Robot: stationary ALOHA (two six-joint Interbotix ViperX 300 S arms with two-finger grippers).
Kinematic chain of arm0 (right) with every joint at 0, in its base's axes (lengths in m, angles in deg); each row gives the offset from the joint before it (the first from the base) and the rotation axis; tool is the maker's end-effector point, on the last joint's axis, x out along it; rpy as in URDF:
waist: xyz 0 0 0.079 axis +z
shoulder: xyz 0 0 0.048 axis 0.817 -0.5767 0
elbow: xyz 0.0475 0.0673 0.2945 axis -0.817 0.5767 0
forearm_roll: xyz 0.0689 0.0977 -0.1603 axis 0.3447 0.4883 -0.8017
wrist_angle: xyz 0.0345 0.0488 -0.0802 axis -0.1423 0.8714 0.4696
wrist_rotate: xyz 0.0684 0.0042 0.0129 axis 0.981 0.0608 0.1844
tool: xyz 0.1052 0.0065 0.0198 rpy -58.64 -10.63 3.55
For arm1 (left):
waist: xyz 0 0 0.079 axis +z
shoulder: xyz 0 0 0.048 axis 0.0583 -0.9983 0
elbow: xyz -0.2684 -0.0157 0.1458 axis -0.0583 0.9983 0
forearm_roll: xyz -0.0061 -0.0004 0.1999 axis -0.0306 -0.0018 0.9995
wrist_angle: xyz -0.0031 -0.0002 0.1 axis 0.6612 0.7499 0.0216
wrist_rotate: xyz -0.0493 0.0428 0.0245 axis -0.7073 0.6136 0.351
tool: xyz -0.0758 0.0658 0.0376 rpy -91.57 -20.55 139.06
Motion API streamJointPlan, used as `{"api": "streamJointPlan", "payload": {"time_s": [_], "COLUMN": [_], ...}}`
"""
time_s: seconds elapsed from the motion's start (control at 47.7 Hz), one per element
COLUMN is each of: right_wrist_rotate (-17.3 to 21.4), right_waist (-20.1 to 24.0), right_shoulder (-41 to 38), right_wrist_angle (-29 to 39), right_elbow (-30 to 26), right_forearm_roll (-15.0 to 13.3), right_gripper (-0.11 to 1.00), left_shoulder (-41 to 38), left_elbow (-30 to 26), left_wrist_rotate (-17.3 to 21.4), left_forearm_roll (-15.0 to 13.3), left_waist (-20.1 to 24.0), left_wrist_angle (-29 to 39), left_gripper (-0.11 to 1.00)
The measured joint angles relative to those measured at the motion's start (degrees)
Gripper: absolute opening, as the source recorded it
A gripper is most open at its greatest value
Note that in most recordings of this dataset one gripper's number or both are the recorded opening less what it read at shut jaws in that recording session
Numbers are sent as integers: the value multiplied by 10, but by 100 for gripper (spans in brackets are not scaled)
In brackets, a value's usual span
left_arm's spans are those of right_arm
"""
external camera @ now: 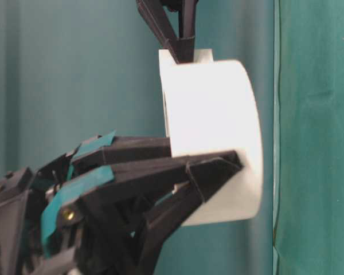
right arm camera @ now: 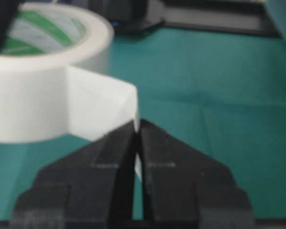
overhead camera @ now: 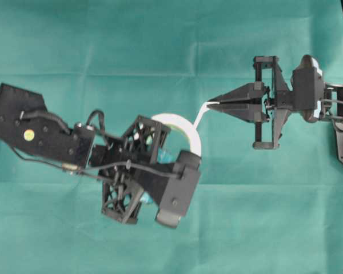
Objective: Peel off the duct tape with your right arm.
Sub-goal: 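Pull the tape end rightward with the right gripper, unrolling a strip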
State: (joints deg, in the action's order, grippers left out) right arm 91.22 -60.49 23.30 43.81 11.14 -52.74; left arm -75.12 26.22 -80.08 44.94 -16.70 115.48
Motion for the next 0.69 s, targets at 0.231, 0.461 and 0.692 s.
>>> {"api": "streamJointPlan", "payload": {"time_s": [0.231, 0.461, 0.692], "right_wrist_rotate": [0, -3, -1], "right_waist": [-2, -13, -14], "right_shoulder": [9, 18, 36], "right_wrist_angle": [0, 0, 0], "right_elbow": [3, 11, 23], "right_forearm_roll": [-1, -1, -1], "right_gripper": [-10, -10, -10], "left_shoulder": [-1, -1, 0], "left_elbow": [0, 0, 0], "left_wrist_rotate": [0, 3, 3], "left_forearm_roll": [0, 1, 1], "left_waist": [-9, -33, -39], "left_wrist_angle": [0, 0, 0], "left_gripper": [22, 22, 21]}}
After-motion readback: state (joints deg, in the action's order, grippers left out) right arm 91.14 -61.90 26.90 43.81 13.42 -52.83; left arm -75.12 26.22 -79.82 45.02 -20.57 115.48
